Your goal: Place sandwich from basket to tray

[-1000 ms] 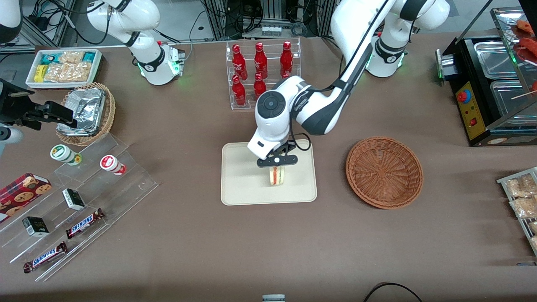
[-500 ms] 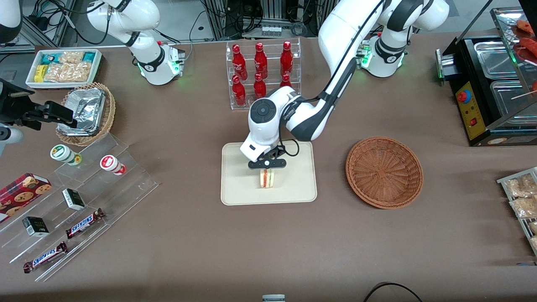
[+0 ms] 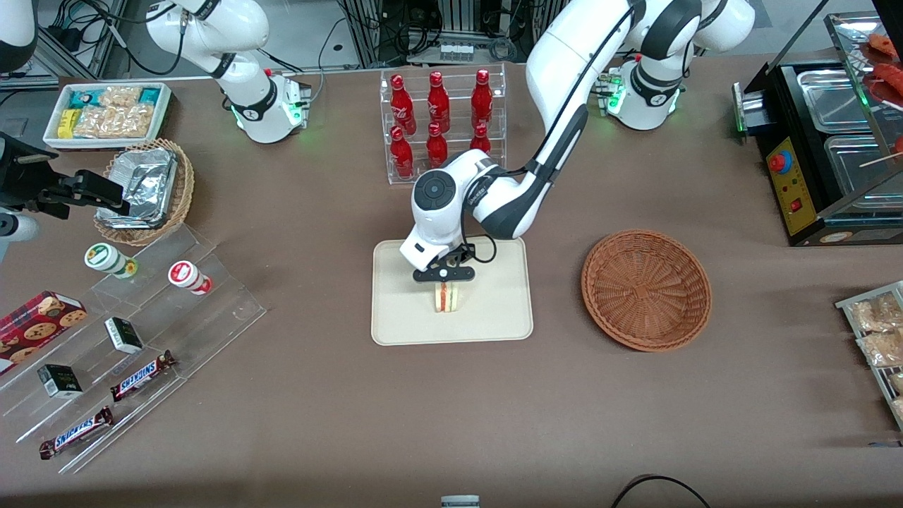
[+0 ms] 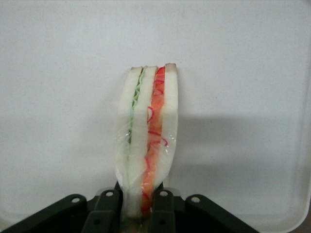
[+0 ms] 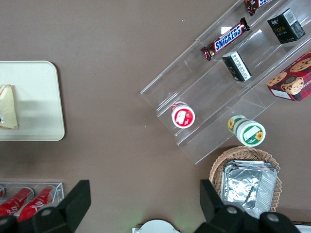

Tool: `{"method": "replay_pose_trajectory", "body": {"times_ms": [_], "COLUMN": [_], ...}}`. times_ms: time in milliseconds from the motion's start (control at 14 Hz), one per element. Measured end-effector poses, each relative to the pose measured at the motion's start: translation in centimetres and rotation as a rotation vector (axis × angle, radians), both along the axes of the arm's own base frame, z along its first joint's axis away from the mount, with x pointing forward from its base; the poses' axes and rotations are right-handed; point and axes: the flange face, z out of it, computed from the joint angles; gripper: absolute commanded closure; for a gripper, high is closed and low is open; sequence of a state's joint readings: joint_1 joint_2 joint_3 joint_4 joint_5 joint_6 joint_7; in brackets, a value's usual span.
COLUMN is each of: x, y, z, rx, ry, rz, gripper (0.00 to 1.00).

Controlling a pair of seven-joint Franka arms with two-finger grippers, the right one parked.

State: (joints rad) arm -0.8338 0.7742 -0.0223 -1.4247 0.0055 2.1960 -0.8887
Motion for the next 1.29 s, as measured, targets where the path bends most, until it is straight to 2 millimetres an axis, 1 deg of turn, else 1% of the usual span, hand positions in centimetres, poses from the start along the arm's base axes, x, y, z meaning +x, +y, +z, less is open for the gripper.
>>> {"method": "replay_pose_trajectory", "body": {"times_ms": [143,214,286,429,500,643,786,857,929,1071,1143,1286], "x": [0.4,0.8,1.2,2.3,2.9,4.4,6.4,7.6,8.8,11.1,11.9,12.8], "y": [-0.3,-0.4,-0.5,-0.2,0.4,2.7,6.3,8.7,11.4,17.9,21.0,26.5], "z": [0.9,1.8,3.2,7.5,9.9,14.1,17.7,19.5,21.1,24.6,26.3,28.8], "rx": [-0.014,-0.027,-0.043,-0.081,-0.096,-0.096,-0.076,-0.062,-0.044,-0.014,-0.007,0.009], "ry": [-0.014,-0.027,-0.045,-0.093,-0.117,-0.142,-0.145,-0.141,-0.129,-0.107,-0.100,-0.083], "rz": [0.003,0.007,0.013,0.048,0.079,0.141,0.207,0.248,0.290,0.376,0.391,0.375], "gripper": [0.00,0.00,0.00,0.00,0.00,0.00,0.00,0.00,0.00,0.00,0.00,0.00]}}
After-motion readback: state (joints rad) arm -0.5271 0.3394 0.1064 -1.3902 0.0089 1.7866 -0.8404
